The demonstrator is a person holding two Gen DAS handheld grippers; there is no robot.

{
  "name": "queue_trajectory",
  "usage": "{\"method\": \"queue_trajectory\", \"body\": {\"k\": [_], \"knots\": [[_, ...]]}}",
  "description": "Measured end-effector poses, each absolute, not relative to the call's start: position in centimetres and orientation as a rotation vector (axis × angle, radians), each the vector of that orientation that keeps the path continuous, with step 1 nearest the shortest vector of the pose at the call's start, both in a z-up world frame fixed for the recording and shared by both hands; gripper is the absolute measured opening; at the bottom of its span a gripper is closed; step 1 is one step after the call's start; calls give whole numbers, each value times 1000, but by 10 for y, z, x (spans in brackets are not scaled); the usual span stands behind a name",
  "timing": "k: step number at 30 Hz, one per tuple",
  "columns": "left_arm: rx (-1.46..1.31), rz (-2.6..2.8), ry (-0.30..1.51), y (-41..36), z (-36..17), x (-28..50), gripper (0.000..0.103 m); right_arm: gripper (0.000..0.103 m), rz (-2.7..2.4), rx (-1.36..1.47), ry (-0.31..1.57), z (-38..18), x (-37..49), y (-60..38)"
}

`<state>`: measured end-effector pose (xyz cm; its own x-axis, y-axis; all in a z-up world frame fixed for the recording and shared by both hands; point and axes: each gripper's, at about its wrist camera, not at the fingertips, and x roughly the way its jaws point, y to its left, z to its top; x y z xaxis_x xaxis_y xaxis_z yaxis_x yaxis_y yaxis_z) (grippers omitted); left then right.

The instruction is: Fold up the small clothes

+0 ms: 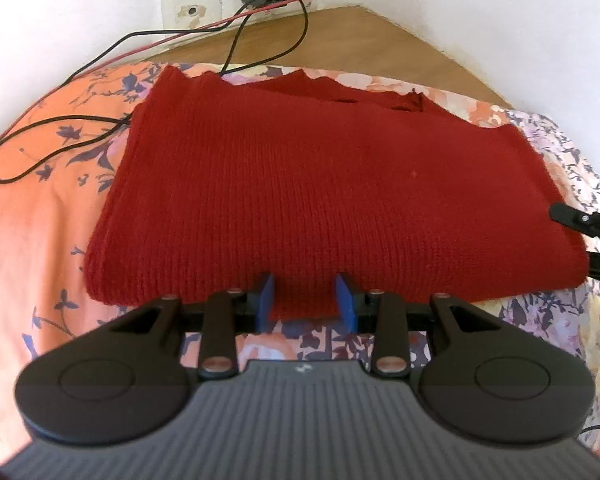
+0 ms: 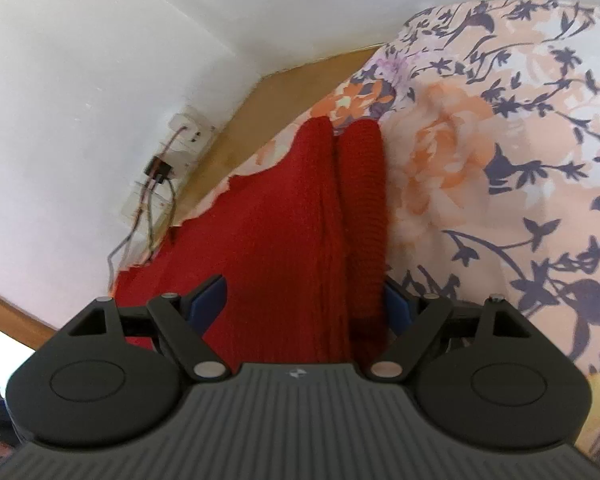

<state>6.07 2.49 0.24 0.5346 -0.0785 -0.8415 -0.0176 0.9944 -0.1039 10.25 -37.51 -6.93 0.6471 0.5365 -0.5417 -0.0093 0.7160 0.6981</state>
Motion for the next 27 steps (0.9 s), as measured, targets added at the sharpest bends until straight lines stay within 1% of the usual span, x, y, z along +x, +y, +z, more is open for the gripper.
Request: {"method": "queue_trajectory", "body": {"k": [6, 10, 12, 13, 14, 15, 17, 20, 27], "knots": [[-124, 22, 1015, 22, -1, 61, 37, 86, 433, 803, 801, -80, 115, -386], [-123, 53, 1018, 18, -2, 59, 37, 83, 464, 766, 795, -80, 121, -382], [-113, 68, 1019, 16, -3, 59, 37, 71, 469, 729, 790, -81, 122, -379], [-110, 76, 1019, 15, -2, 58, 37, 62, 459, 714, 787, -82, 122, -378], [-107, 84, 1018, 13, -2, 57, 37, 54, 459, 720, 784, -84, 122, -379], [-104, 89, 1018, 13, -2, 57, 37, 50, 464, 739, 781, -86, 122, -381], [-98, 99, 1019, 12, -1, 56, 37, 35, 468, 798, 775, -90, 122, -387], [-100, 105, 1020, 14, -1, 53, 37, 29, 477, 862, 767, -89, 122, -395], [-137, 88, 1019, 29, 2, 50, 37, 27, 504, 843, 710, -53, 117, -383]]}}
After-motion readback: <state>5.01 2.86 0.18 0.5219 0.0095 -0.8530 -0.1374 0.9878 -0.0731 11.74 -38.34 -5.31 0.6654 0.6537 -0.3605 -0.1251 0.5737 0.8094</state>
